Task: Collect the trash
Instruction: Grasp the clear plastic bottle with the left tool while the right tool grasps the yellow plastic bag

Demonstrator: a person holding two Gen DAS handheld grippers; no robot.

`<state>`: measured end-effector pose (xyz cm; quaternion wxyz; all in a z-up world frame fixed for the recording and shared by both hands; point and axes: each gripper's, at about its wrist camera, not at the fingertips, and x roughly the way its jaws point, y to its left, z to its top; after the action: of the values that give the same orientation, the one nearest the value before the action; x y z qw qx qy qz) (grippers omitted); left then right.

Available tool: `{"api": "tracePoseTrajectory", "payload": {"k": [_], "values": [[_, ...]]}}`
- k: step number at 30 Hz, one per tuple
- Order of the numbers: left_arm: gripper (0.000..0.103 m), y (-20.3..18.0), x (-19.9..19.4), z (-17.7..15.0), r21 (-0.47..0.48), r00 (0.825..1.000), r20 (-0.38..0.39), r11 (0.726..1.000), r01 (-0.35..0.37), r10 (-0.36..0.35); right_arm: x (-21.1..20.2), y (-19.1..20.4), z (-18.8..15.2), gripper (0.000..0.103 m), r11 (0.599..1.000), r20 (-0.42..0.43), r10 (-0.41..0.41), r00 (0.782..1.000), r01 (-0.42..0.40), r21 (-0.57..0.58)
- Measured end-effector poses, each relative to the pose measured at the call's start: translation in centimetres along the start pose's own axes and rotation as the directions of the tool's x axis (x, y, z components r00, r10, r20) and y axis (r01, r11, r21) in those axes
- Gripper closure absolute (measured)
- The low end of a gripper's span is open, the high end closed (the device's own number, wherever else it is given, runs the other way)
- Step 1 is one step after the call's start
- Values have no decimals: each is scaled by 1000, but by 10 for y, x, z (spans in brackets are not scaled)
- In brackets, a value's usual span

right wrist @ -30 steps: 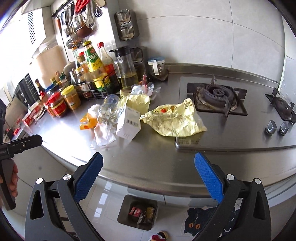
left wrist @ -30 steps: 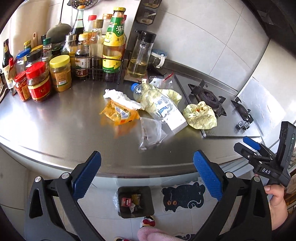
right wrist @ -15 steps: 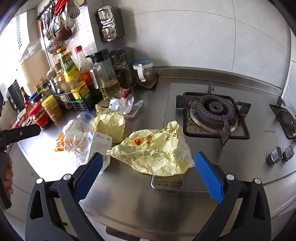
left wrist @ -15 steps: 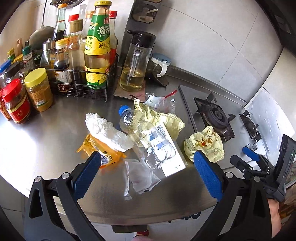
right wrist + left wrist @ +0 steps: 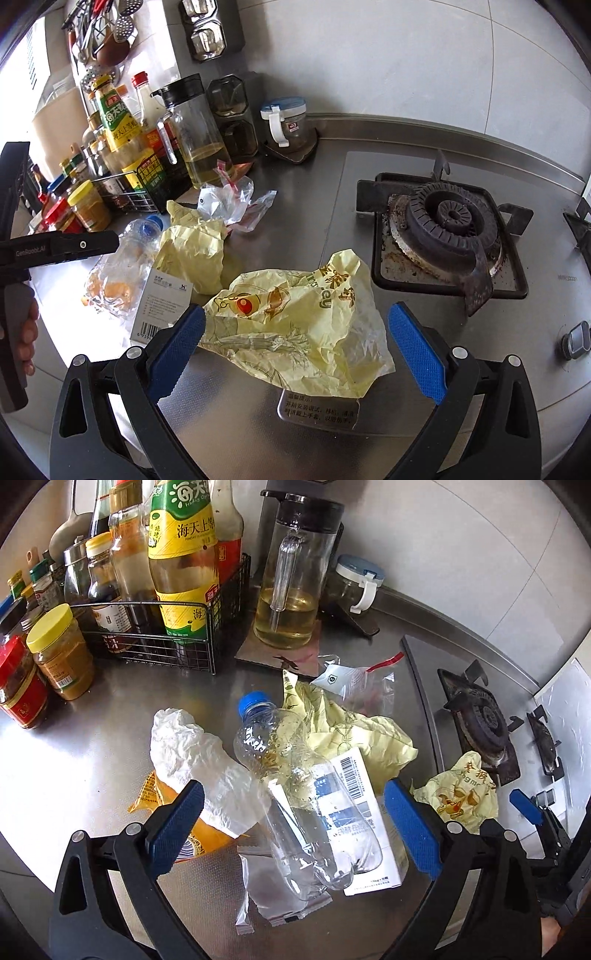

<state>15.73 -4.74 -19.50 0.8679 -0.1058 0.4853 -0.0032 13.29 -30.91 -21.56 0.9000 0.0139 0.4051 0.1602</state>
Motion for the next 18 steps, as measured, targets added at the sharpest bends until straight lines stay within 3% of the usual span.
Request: {"api": "tracePoseTrajectory", "payload": {"k": [12, 14, 15, 18], "values": [[38, 2, 28, -10, 17, 995, -97, 1000, 6, -4, 20, -2, -9, 7, 999, -54, 44, 998, -43, 2], [39, 1, 28, -10, 24, 996, -93, 1000, 3, -1, 21, -3, -11, 19, 998, -65, 65, 996, -65, 1], [39, 1, 28, -10, 24, 996, -92, 1000, 4, -2, 22, -3, -12, 29, 998, -69, 70, 995, -70, -1], [40, 0, 26, -9, 29, 997, -81, 1000, 7, -4, 22, -2, -14, 42, 997, -74, 80, 994, -81, -2]]}}
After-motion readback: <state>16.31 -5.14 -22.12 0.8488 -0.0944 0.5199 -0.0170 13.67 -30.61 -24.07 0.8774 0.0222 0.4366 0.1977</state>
